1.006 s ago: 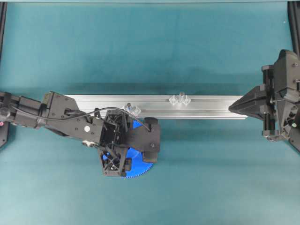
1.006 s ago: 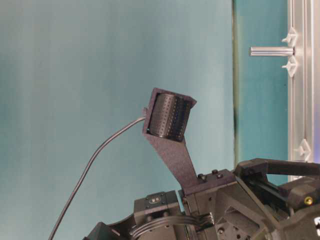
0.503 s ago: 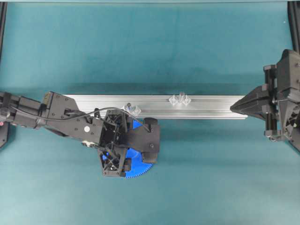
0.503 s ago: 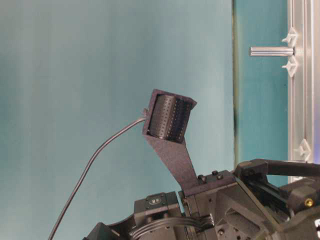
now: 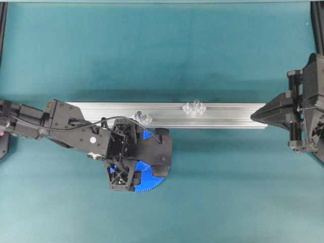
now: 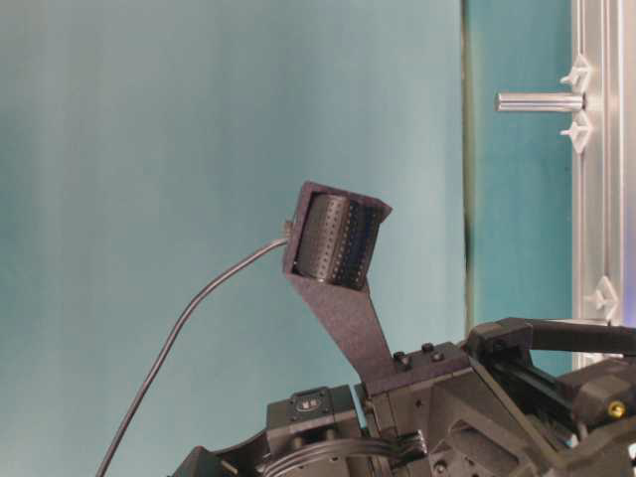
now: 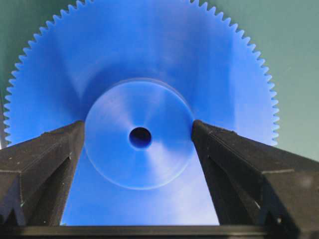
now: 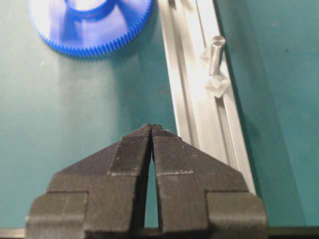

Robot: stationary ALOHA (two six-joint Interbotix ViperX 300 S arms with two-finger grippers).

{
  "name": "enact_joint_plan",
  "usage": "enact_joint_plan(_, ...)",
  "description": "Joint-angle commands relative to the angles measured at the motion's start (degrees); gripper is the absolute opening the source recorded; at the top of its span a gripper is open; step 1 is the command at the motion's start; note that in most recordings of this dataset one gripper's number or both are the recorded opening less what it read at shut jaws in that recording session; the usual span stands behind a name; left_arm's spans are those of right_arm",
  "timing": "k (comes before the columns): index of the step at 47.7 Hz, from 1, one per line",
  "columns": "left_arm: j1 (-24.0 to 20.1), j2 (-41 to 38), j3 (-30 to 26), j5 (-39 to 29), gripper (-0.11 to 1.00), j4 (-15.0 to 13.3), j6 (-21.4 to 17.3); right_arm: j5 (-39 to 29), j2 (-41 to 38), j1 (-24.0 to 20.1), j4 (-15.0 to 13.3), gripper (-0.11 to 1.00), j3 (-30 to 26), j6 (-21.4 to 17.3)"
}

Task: Insert the large gear onto the shaft.
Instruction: 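Close the left gripper on the hub of the blue gear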

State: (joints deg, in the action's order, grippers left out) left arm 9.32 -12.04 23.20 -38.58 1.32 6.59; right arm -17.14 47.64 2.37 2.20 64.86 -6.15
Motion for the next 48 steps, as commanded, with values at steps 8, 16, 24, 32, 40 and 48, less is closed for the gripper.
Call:
enact_joint_plan(8,2.5,-0.9,1.2,-0.8,0.90,-0.2,-0.2,0.4,-0.1,-0.1,0.1,0.10,-0.4,-0.5)
enact_joint_plan(16,2.9,-1.1,1.1,-0.8,0.90,-0.2,-0.2,0.4,-0.1,-0.1,0.1,0.10,-0.4,-0.5)
enact_joint_plan(24,3.3,-1.0,1.3,-0.8,0.90,-0.2,0.1,0.4,-0.2,-0.1,0.1,0.10,-0.4,-0.5)
enact_joint_plan(32,3.3,-1.1,1.5,-0.8,0.90,-0.3,0.0,0.4,0.0,-0.1,0.1,0.10,-0.4,-0.5)
enact_joint_plan(40,3.3,-1.0,1.5,-0.5,0.91,-0.2,-0.1,0.4,0.4,-0.1,0.1,0.10,-0.2,-0.5)
enact_joint_plan(48,3.3,-0.7,1.3,-0.9,0.93,-0.3,-0.5,0.3,1.0,-0.1,0.1,0.10,-0.1,-0.5)
